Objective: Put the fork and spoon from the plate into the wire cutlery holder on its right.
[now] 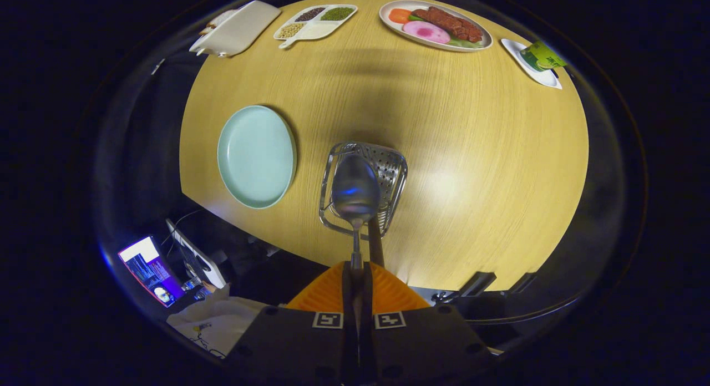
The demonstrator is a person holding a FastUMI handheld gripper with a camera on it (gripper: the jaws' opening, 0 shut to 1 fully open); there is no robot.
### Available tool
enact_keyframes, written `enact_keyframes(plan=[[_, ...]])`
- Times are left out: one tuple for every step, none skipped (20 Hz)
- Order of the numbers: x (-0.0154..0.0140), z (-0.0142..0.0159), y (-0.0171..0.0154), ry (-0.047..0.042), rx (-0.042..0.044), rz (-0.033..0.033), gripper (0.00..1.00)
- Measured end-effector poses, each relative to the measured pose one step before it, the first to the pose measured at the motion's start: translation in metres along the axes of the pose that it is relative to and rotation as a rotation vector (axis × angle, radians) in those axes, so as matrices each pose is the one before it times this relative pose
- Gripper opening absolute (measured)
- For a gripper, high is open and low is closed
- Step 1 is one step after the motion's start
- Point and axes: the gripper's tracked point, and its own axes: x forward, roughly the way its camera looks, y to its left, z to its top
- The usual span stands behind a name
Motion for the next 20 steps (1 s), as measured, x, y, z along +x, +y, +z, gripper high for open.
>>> enact_keyframes(plan=[[0.00056, -0.00085, 0.00009, 0.01525, 0.00332, 0.00028, 0.06], [0.00049, -0.0005, 0.00035, 0.01411, 0.00022, -0.00074, 0.06], [0.00149, -0.00058, 0.00008, 0.01216, 0.00037, -0.00179, 0.06], [0.00022, -0.0002, -0.00042, 0.00657, 0.00388, -0.00373, 0.06], [0.00095, 0.00182, 0.00004, -0.0006, 0.0041, -0.00486, 0.06], [0.00002, 0.0022, -0.00031, -0.00622, -0.00145, -0.00661, 0.08], [0.00123, 0.00178, 0.00034, -0.00814, -0.00133, -0.00465, 0.1], [-0.00083, 0.00097, 0.00085, -0.004, 0.0024, 0.00269, 0.11], [-0.00092, 0.0009, 0.00084, -0.00771, 0.00147, 0.00009, 0.14], [-0.00406, 0.00175, 0.00083, -0.01623, 0.00094, 0.0043, 0.15], [-0.00067, 0.00082, 0.00187, -0.01672, -0.00405, 0.00027, 0.25], [-0.00358, 0.00149, -0.00208, -0.02552, -0.01484, -0.01244, 0.29], [-0.00343, 0.00168, -0.00105, -0.03148, -0.02043, -0.0069, 0.4], [-0.0048, 0.00056, -0.0005, -0.02974, -0.01624, -0.00597, 0.56], [-0.00548, -0.00069, 0.00189, -0.03317, -0.00875, 0.00581, 0.72], [-0.00534, -0.00025, 0.00279, -0.03891, -0.00116, 0.01309, 0.73], [-0.01092, 0.00433, 0.00087, -0.04373, 0.00119, 0.00167, 0.87], [-0.00402, 0.00384, 0.00022, -0.0637, -0.00602, -0.00309, 0.98], [-0.00792, 0.00961, -0.00108, -0.07978, -0.00596, -0.00639, 1.0], [-0.00741, 0.00752, -0.00182, -0.06952, -0.00186, -0.01374, 0.99]])
